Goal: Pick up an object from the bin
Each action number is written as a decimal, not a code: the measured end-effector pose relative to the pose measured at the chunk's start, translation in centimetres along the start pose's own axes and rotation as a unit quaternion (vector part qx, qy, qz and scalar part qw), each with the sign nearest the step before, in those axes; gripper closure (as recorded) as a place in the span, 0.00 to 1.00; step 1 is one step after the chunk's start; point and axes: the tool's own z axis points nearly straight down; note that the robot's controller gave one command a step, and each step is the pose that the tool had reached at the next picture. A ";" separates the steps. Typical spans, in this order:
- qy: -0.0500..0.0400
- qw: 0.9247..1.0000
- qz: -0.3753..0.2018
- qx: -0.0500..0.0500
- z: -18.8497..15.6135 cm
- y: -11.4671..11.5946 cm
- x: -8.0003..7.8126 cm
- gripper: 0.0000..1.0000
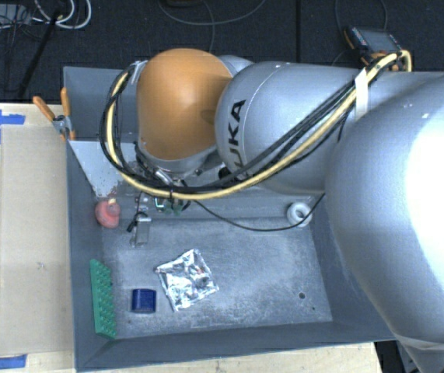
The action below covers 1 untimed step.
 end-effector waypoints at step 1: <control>0.000 0.997 -0.078 0.001 10.6 -1.5 8.4 0.00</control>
Offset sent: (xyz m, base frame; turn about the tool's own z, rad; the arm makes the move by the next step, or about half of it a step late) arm -0.0820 -0.0146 -0.1020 -0.1579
